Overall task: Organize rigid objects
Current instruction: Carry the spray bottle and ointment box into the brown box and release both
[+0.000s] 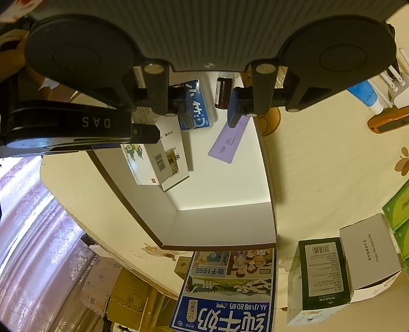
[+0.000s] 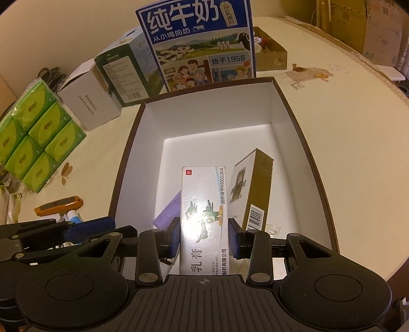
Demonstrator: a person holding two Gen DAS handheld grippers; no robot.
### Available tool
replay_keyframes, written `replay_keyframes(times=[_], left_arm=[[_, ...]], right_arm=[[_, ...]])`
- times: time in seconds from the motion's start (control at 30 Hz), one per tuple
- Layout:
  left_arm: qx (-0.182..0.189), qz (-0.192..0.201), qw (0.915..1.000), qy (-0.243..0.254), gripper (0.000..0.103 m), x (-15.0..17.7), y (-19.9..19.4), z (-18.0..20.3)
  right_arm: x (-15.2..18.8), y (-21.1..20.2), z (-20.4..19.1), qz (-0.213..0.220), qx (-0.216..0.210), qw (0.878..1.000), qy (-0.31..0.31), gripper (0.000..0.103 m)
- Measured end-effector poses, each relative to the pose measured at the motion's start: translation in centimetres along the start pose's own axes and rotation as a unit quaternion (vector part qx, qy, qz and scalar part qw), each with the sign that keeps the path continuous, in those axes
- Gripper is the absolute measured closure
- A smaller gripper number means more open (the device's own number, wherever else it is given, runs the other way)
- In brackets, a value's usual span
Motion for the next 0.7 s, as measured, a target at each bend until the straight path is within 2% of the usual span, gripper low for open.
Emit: replay_keyframes(times=[0.33,0.7], left_arm=[[-0.004,0.005,1.0000,-0.002,0.074,0.1,-0.9,-0.5],[-0.001,0.011,0.9999,-0.011,0.073,0.4,-2.5,-1.3]], right_arm=[[-0.4,-0.7,0.1,0.020,-0.008,1.000,0.013,0.068],[0.6,-1.6,-0.2,0.014,-0.008,1.000,0.020,0.068]])
Point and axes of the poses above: each gripper's, at about its wrist camera, not at the fingertips, and y roughly the way its jaws point, z to its right, x to its underside, the point moved 5 cm from there along y, roughly the way its jaws point, and after that the axes turned 4 degrees about -z, right-handed, at the moved point
